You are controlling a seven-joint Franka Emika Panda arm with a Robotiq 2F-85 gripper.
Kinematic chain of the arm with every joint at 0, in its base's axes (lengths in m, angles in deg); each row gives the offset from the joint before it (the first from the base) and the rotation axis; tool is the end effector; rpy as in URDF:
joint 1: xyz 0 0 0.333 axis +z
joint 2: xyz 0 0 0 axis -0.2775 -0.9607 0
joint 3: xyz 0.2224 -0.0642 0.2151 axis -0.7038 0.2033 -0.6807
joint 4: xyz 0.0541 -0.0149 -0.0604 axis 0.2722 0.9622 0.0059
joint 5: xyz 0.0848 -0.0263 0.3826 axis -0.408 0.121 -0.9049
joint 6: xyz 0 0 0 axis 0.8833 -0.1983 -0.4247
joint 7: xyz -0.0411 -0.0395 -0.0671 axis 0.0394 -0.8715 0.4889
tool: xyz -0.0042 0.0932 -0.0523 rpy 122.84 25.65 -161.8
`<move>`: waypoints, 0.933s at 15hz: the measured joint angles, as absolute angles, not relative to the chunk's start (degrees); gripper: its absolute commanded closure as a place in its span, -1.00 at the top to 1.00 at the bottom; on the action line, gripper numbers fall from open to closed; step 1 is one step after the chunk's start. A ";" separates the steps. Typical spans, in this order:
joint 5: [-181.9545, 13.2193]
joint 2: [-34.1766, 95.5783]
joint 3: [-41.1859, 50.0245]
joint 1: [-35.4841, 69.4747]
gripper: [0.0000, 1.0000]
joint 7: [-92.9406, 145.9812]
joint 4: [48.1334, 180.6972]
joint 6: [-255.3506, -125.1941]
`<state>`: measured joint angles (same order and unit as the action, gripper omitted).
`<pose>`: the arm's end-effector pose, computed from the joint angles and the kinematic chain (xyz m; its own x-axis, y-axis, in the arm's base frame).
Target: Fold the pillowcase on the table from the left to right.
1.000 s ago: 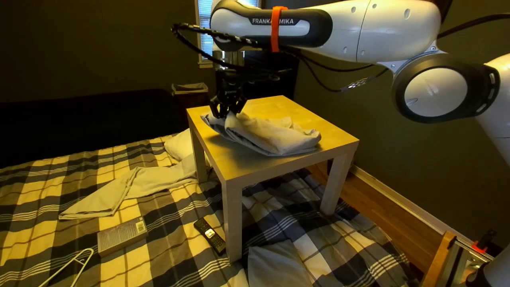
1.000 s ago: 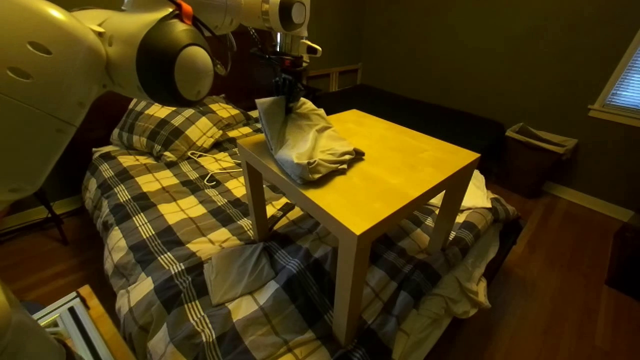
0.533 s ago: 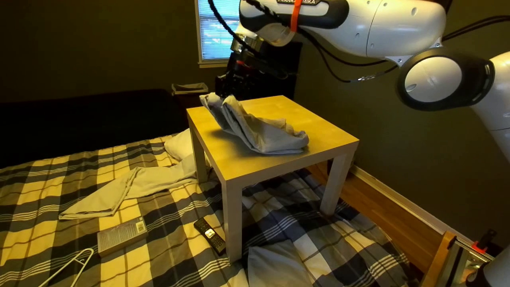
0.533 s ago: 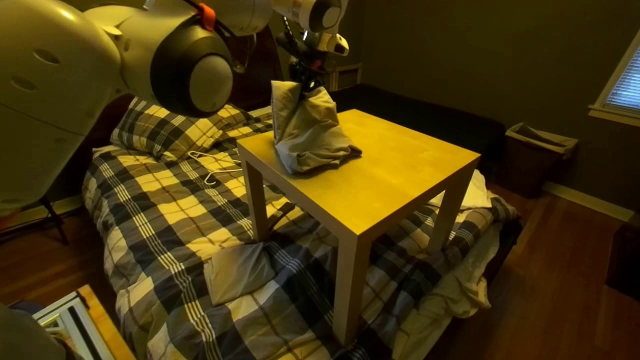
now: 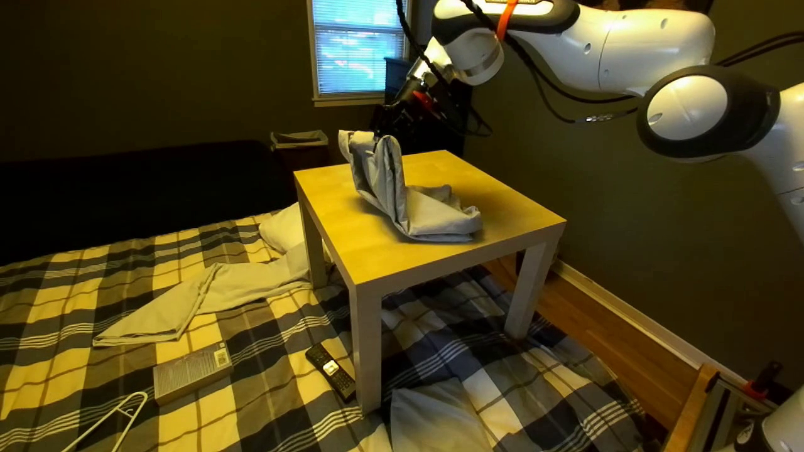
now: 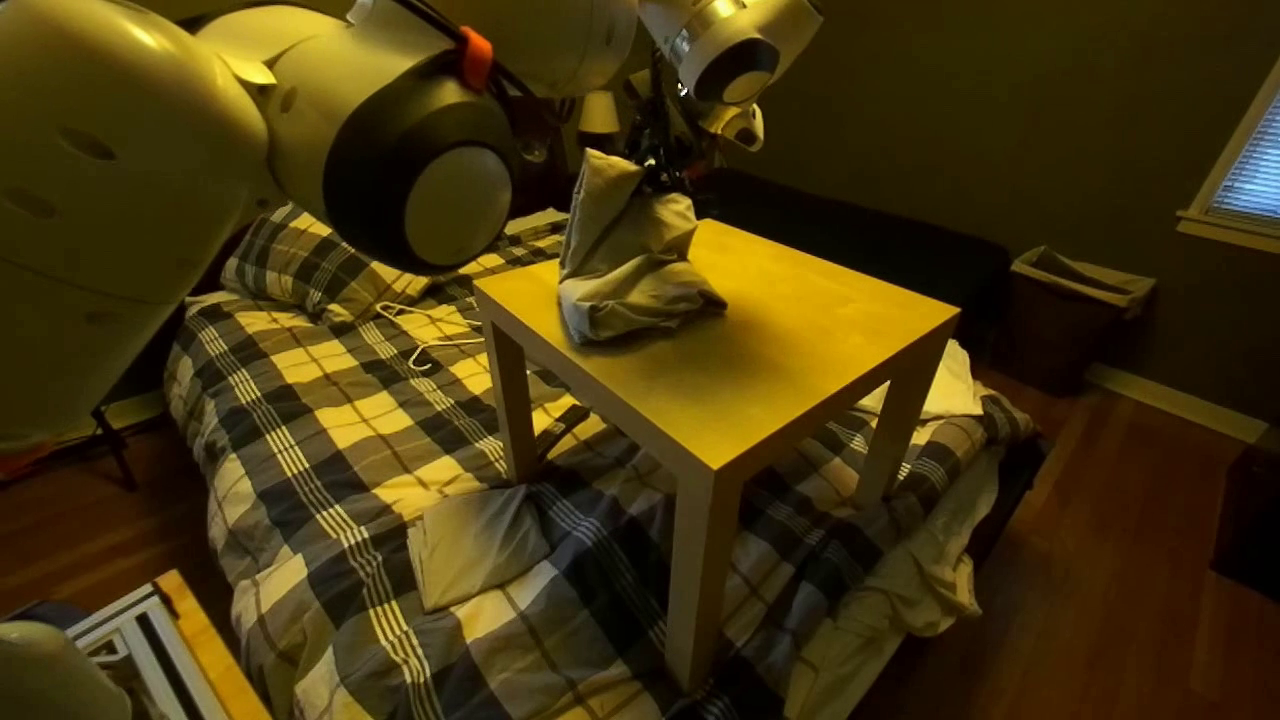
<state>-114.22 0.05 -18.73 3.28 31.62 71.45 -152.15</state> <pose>0.7642 0.0209 0.4581 0.9993 -0.0376 0.0075 -0.0236 -0.7576 -0.6523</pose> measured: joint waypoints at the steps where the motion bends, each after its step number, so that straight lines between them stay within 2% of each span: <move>1: -114.52 0.05 -18.95 2.99 -0.82 31.65 71.77 -152.15; 3: -114.64 0.06 -19.29 3.11 -0.82 31.65 71.91 -152.15; 4: -114.64 0.07 -19.39 3.24 -0.96 31.65 71.91 -152.15; 8: -114.31 0.13 -19.04 3.48 -0.96 30.97 71.96 -154.69; 14: -113.75 3.83 -14.92 3.02 -0.96 25.31 77.63 -167.94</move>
<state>-113.75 3.83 -14.92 3.02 25.31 77.63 -167.94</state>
